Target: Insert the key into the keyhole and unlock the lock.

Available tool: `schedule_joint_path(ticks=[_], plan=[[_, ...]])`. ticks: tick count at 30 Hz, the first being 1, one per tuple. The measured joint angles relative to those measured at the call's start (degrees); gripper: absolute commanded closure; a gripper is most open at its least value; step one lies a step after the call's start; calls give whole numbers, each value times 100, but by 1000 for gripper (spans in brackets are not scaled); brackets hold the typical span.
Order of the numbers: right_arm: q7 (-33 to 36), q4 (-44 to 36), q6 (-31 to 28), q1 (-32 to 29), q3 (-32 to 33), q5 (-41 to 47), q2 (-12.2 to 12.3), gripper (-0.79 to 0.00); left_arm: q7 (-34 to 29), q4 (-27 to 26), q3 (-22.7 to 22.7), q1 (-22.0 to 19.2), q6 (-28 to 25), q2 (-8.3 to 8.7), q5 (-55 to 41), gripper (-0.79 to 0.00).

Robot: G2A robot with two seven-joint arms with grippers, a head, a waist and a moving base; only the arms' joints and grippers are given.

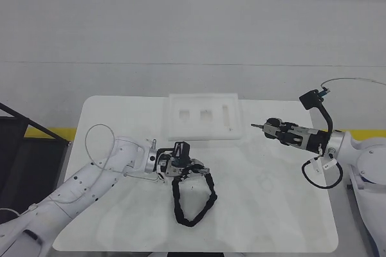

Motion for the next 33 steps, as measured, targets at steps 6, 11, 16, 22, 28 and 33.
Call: schedule_joint_path(ticks=[6,11,16,22,28,33], plan=[[447,-290,63,-15,129,311,56,0,171,-429,-339,76,-150,58,-175,0],[778,-561,342,-47,306,631,107,0,321,-730,-575,107,-228,68,-315,0],[1007,-850,564,-135,505,881,156,0,422,-997,-768,121,-207,53,-446,0],[1070,-1130,792,-239,780,1175,207,0,418,-1244,-895,196,-106,8,-592,0],[861,-1193,946,-363,969,1248,243,0,368,-1306,-897,164,117,-93,-511,0],[797,-1188,984,-385,978,1249,245,0,640,-1304,-808,75,408,-221,-145,0]])
